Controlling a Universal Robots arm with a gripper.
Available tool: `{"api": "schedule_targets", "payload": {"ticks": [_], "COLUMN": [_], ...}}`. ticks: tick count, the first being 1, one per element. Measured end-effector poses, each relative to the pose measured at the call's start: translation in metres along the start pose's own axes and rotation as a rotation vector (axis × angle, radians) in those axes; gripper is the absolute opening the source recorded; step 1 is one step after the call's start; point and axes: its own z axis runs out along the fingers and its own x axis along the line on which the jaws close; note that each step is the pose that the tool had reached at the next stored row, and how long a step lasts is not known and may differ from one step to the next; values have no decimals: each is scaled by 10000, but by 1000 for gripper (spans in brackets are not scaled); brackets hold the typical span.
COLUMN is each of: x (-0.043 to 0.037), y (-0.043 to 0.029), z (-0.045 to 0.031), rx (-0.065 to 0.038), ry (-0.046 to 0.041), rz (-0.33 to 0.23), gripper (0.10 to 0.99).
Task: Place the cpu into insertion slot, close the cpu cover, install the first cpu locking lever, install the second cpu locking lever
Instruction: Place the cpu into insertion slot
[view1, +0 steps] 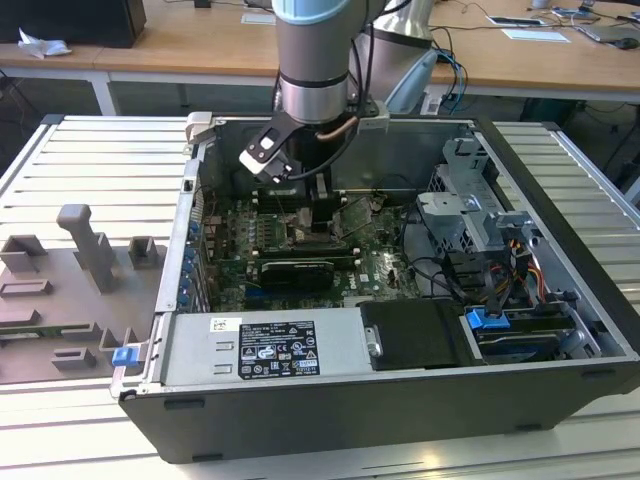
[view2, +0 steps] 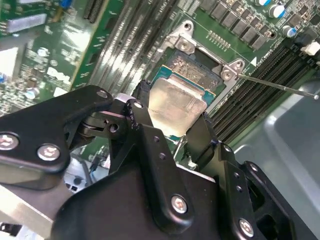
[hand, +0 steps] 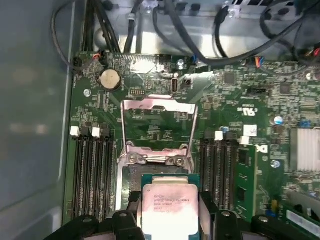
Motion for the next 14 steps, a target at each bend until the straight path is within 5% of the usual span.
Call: {"api": "schedule_targets", "payload": {"ticks": [4, 14], "x": [48, 51], "y": [-33, -49], "z": [123, 232], "rx": [1, 2], "ry": [-15, -38], "rz": [64, 307], "gripper": [541, 541]}}
